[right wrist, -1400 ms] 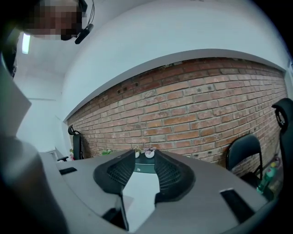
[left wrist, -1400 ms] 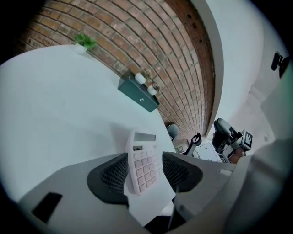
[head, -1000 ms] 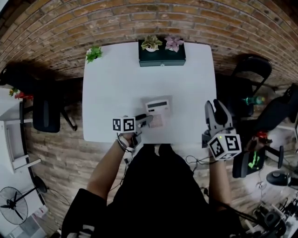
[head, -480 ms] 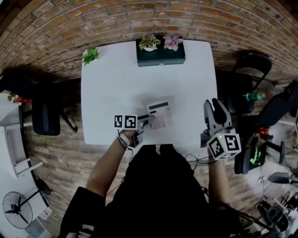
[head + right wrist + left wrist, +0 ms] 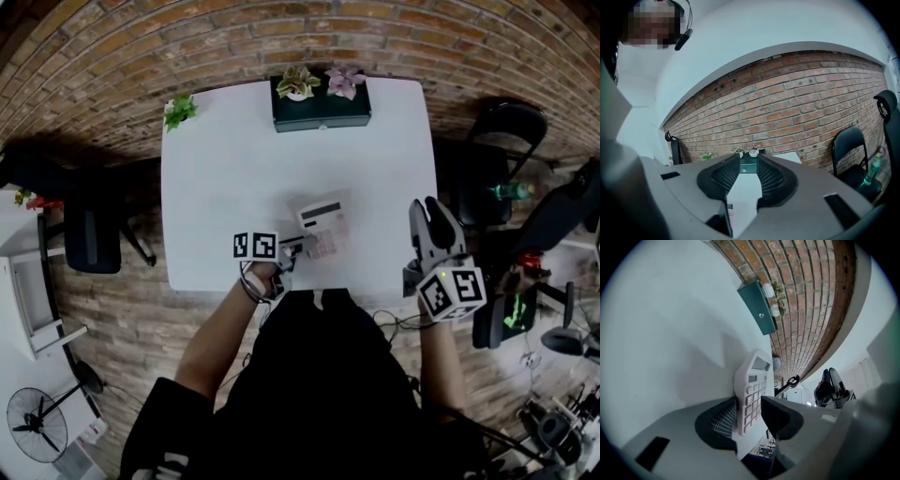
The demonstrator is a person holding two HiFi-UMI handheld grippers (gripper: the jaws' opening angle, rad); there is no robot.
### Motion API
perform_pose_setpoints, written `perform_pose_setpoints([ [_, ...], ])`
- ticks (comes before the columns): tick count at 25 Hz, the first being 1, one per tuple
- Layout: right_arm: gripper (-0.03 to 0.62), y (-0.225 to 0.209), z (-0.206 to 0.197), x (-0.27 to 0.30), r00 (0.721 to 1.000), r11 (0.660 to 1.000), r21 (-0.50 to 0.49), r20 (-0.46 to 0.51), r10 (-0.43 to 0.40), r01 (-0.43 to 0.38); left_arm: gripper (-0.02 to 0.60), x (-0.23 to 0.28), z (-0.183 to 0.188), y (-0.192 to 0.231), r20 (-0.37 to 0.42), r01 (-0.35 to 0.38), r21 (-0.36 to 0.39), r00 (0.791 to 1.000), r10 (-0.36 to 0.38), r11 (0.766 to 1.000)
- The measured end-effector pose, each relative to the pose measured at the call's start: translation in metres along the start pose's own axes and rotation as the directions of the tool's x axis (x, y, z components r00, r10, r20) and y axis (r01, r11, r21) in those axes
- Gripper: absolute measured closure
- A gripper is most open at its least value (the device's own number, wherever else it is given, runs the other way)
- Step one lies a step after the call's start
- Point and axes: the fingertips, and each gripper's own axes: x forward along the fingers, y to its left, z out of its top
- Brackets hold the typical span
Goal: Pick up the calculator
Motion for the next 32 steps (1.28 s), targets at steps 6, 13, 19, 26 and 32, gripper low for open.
perform_pose_setpoints([
  [6,0.481,-0.004,-0.004,-0.003,1.0,1.0,0.012,-0.01,0.0,0.0,0.423,0.01,0.006,-0.006,0.009,0.011,0.037,1.0,-0.012,0.999],
  [13,0.488,-0.014,-0.005,-0.003,1.0,0.999,0.037,-0.012,-0.006,0.007,0.5,0.018,0.002,-0.004,-0.002,-0.019,0.053,1.0,0.019,0.998],
  [19,0.491,-0.013,-0.007,0.001,1.0,0.999,0.044,-0.014,0.009,-0.008,0.512,0.01,0.007,-0.017,0.036,0.048,0.079,0.998,-0.051,0.996],
  [26,0.493,-0.008,-0.005,0.007,1.0,0.999,0.042,-0.014,0.026,-0.026,0.512,0.005,0.01,-0.014,0.046,0.042,0.073,0.998,-0.046,0.996],
  [32,0.494,-0.006,-0.002,0.007,0.999,0.999,0.039,-0.014,0.032,-0.031,0.462,0.004,0.012,-0.011,0.061,0.003,0.082,0.998,-0.008,0.997],
])
